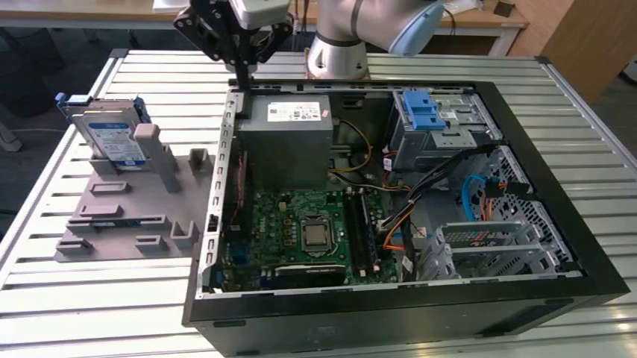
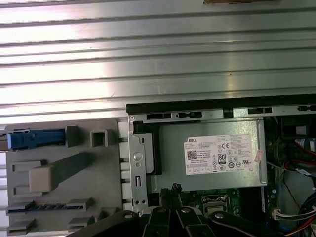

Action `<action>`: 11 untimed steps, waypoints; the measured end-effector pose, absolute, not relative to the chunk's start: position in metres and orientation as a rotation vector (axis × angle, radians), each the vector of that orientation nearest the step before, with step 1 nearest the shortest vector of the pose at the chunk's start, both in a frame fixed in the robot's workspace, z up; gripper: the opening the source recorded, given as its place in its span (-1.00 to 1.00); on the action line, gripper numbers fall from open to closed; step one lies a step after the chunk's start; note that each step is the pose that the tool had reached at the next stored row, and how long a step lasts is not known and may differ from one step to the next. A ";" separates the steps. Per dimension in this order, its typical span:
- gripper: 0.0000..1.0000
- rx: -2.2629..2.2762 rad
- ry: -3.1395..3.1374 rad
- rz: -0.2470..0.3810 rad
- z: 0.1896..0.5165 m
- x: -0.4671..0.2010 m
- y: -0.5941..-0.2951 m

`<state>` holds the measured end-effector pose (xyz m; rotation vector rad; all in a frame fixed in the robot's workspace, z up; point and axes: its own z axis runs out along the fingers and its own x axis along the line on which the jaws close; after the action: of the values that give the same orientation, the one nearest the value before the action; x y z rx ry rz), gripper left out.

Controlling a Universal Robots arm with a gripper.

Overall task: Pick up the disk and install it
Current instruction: 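Reach for the disk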

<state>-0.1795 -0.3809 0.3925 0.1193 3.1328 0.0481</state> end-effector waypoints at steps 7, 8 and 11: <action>-0.79 0.119 3.133 0.038 0.392 -0.183 -0.378; -0.79 0.119 3.133 0.038 0.392 -0.184 -0.378; -0.79 0.119 3.133 0.038 0.392 -0.187 -0.377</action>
<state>-0.1868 -0.3771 0.3922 0.1194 3.1327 0.0383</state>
